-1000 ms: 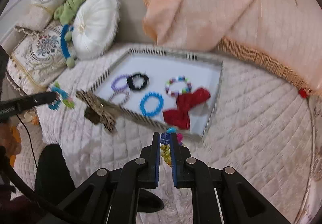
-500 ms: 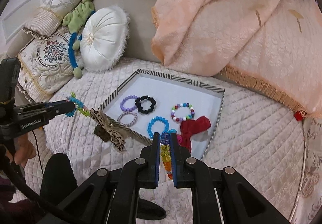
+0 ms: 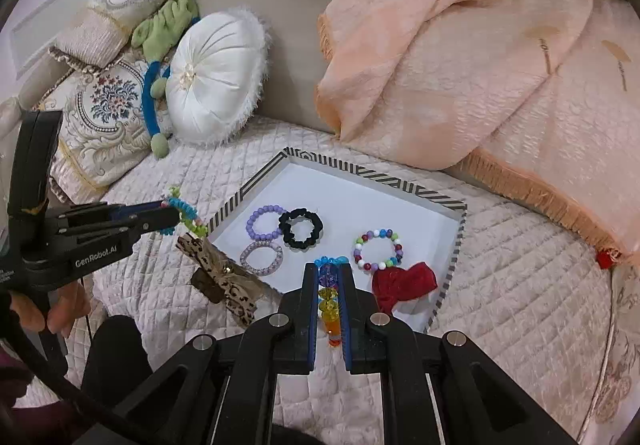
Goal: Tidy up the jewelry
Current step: 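Lower the hair ties with the left gripper while the right lowers the orange bracelet into the tray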
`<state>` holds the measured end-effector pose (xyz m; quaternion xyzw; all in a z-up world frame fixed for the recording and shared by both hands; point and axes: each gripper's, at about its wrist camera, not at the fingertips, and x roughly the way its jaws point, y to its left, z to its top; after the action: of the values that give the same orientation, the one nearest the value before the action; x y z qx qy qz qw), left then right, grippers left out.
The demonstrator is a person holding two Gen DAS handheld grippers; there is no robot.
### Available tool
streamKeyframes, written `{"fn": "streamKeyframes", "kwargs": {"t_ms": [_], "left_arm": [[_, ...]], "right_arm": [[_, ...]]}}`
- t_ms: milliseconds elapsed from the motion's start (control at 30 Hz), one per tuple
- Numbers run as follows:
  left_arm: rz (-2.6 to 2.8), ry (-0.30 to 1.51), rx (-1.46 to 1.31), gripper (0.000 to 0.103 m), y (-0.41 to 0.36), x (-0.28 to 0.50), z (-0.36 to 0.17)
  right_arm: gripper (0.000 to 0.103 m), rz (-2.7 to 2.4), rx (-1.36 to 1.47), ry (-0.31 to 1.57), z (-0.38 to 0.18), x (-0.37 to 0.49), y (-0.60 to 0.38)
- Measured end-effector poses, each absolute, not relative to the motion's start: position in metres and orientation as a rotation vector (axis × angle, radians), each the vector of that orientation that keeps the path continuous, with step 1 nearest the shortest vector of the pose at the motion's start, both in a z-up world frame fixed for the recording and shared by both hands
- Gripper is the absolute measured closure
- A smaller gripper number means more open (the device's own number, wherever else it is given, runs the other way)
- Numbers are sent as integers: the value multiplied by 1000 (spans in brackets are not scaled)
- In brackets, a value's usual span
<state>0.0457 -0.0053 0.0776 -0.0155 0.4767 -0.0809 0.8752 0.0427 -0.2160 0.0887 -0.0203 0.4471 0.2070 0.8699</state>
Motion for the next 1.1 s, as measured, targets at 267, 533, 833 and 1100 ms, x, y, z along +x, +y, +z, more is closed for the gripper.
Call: {"fn": "streamKeyframes", "kwargs": {"t_ms": [267,533,833,1100], "left_arm": [[-157,1035,-44,90,-4,92,66],[-130,1096,-52,90,-15,145,38],[-74,1148,-90,90,-18,204,-4],[-11,1198,-90,90,-11,229,-40]], "right_arm": [[95,450,-36,974,68,78,-201],[95,455,-22,1021,42,125,-184],[95,443,7,1066,0,194,-166],[95,318,11,1115,-43,231,-191]]}}
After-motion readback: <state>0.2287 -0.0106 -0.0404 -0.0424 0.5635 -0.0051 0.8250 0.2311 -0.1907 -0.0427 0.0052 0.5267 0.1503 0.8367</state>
